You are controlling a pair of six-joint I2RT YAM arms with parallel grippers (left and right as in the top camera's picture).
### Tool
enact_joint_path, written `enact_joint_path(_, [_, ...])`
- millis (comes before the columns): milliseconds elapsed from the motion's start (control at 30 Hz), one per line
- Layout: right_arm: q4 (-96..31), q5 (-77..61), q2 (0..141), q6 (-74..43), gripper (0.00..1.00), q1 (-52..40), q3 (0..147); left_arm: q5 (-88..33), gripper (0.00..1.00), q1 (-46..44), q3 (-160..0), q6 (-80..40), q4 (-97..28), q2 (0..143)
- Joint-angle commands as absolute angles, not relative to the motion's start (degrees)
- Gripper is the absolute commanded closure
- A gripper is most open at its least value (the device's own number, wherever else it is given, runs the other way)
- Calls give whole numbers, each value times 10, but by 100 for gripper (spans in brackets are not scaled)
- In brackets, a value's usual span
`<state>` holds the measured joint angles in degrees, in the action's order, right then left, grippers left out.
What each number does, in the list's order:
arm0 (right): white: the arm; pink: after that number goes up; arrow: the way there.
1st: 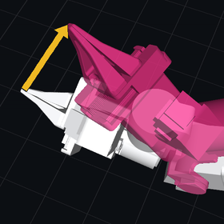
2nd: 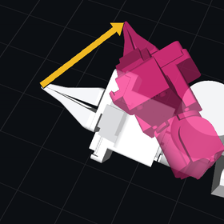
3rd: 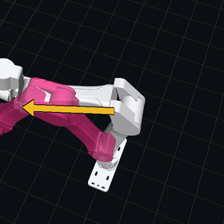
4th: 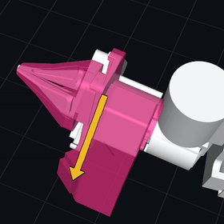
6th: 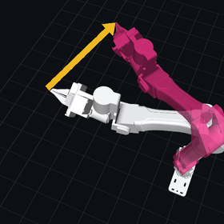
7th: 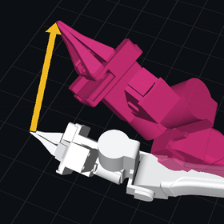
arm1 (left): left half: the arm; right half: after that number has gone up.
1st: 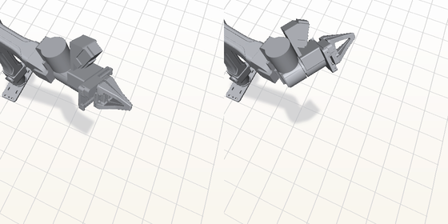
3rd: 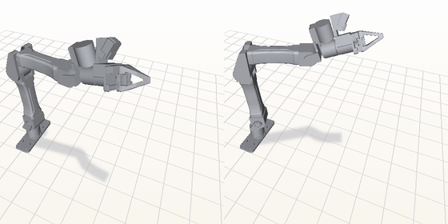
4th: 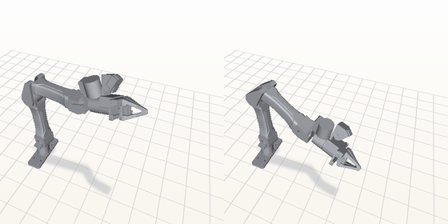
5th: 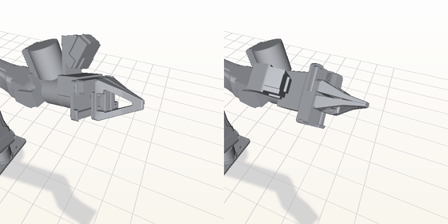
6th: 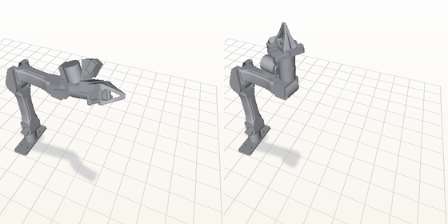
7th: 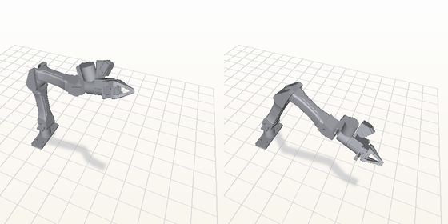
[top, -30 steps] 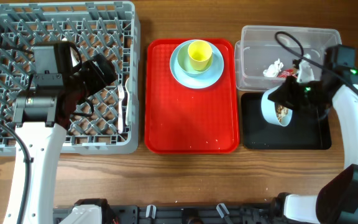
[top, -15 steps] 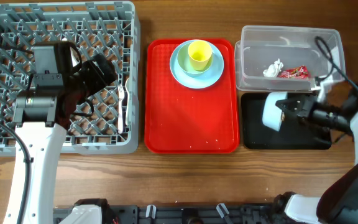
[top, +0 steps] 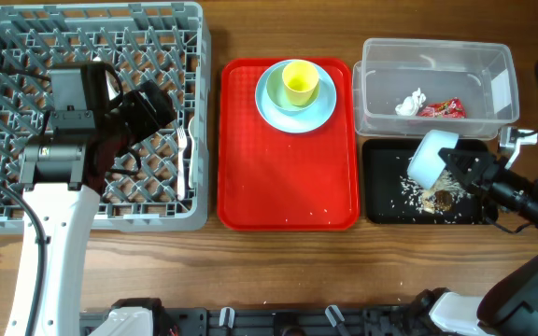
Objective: Sort waste into correct bins and load items into the dishwasher rack
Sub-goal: 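Hold the bowl inverted over the black tray and shake it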
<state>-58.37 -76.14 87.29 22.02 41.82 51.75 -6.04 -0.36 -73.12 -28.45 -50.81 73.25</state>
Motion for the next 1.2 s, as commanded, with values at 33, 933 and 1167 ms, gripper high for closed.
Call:
enact_joint_path(33, [-583,-798,859,237,96,420,512,-65,0,-1,-732,-290,-507,733])
enact_joint_path(933, [-599,-798,859,194,96,415,510,-65,0,-1,-732,-290,-507,733])
enact_joint_path(1167, [-625,-794,859,226,96,414,510,-65,0,-1,-732,-290,-507,733])
